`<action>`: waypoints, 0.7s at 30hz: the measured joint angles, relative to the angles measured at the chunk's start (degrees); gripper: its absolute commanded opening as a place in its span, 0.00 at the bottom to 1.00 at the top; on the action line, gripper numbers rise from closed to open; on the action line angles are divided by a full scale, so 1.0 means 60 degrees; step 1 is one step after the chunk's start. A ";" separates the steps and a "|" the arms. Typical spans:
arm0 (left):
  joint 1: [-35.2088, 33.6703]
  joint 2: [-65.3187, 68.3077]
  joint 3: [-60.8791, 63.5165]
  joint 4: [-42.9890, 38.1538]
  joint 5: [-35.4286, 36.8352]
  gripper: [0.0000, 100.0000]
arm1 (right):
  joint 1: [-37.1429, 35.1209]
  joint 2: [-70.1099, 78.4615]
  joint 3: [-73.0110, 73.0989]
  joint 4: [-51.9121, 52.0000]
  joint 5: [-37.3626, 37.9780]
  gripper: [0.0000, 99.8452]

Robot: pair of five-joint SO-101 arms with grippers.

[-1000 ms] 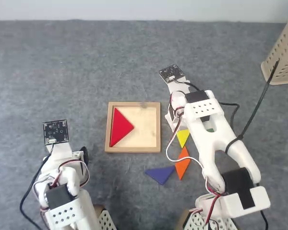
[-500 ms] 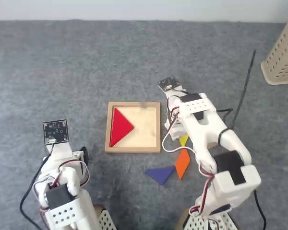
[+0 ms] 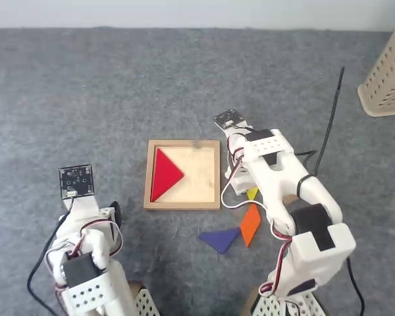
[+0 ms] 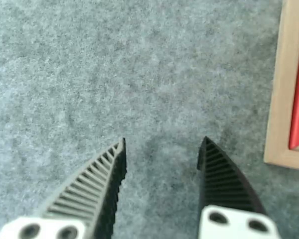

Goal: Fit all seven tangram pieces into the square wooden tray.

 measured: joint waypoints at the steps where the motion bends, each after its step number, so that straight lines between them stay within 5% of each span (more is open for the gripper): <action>1: 0.0000 0.0000 0.0000 0.0000 0.0000 0.23 | 0.0000 -0.0088 0.0015 0.0000 0.0161 0.30; 6: 0.0000 0.0000 0.0000 0.0000 0.0000 0.23 | -0.0015 -0.0264 0.0015 0.0000 0.1538 0.30; 21: 0.0000 0.0000 0.0000 0.0000 0.0000 0.23 | 0.0615 -0.0264 0.0015 -0.1055 0.2344 0.36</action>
